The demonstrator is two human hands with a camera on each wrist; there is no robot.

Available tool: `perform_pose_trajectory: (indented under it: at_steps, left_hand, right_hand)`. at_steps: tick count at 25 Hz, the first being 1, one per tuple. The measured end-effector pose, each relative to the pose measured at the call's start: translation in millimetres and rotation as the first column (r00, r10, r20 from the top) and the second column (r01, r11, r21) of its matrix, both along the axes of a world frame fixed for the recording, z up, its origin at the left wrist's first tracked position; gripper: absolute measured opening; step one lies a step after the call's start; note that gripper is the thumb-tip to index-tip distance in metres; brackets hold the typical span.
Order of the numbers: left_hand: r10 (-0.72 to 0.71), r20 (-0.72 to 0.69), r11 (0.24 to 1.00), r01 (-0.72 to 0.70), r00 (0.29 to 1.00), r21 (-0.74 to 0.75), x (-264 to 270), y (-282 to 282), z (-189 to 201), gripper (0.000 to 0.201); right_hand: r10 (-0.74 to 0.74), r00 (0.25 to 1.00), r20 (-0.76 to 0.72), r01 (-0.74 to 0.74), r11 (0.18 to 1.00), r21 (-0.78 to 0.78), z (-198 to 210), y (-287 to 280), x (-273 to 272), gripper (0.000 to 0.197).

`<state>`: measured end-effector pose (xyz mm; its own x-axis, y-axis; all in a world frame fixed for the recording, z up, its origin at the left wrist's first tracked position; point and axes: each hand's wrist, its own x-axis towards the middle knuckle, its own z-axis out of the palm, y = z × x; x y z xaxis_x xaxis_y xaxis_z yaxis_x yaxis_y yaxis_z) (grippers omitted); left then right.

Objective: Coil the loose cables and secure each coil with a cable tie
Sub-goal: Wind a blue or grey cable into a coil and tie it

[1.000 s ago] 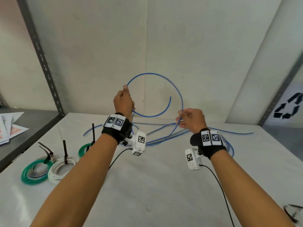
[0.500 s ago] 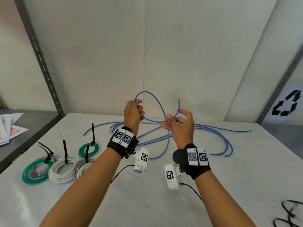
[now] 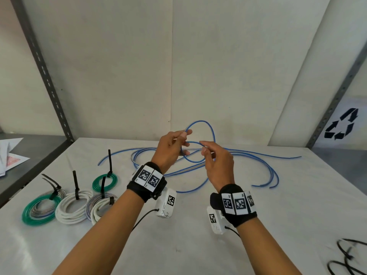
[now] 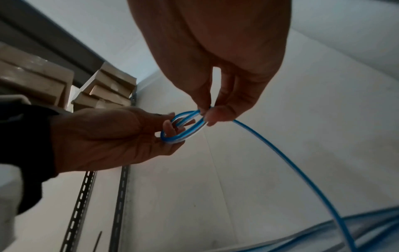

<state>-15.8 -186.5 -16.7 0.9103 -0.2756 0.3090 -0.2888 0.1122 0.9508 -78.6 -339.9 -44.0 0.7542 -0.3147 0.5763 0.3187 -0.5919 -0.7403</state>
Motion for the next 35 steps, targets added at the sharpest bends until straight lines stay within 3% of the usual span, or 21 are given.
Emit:
perform_pose_trajectory:
  at_steps: [3,6,8,11,13,17,21,23,29,35]
  left_hand:
    - [-0.098,-0.03,0.988,0.101,0.995,0.114,-0.1,5.3,-0.1,0.027]
    - [-0.227,-0.058,0.91,0.233,0.972,0.343,0.7,10.4,-2.4,0.024]
    - [-0.243,-0.038,0.871,0.235,0.969,0.432,0.2,12.3,-3.5,0.021]
    - [-0.226,0.031,0.844,0.18,0.974,0.505,-1.8,11.0,-2.0,0.016]
    - [-0.204,0.106,0.813,0.108,0.973,0.573,-1.9,9.4,-0.9,0.016]
    - [-0.164,0.116,0.835,0.076,0.98,0.545,0.0,14.2,1.1,0.012]
    - [-0.184,0.105,0.842,0.101,0.977,0.53,-6.4,15.8,5.7,0.014]
    - [-0.177,0.098,0.852,0.102,0.979,0.514,-8.7,17.8,8.8,0.015]
    - [-0.167,0.021,0.897,0.143,0.986,0.418,-8.0,32.4,18.1,0.015]
    - [-0.154,0.013,0.946,0.144,0.988,0.292,-8.1,29.8,21.2,0.02]
  right_hand:
    - [-0.02,1.0,0.001,0.02,0.986,-0.166,1.4,-3.2,-0.9,0.026]
    - [-0.068,0.997,0.023,0.071,0.98,-0.186,5.3,-1.9,-5.1,0.02]
    - [-0.055,0.998,-0.002,0.054,0.988,-0.147,7.7,-2.8,-6.3,0.032]
    - [-0.017,0.998,-0.068,-0.001,0.968,-0.25,5.3,-6.1,-5.4,0.047]
    - [-0.062,0.994,-0.089,0.032,0.951,-0.308,2.9,-6.3,-4.2,0.034]
    - [-0.222,0.97,0.102,0.244,0.881,-0.406,2.9,-7.8,-3.3,0.014]
    - [0.064,0.998,0.001,-0.061,0.967,-0.248,3.6,-7.7,-3.6,0.008]
    - [0.128,0.991,-0.026,-0.13,0.979,-0.156,5.3,-5.3,-6.0,0.008]
    - [0.09,0.994,0.058,-0.09,0.996,-0.018,12.5,-1.3,-8.8,0.005]
    - [0.005,0.993,0.118,-0.04,0.953,0.3,13.4,2.3,-7.3,0.008]
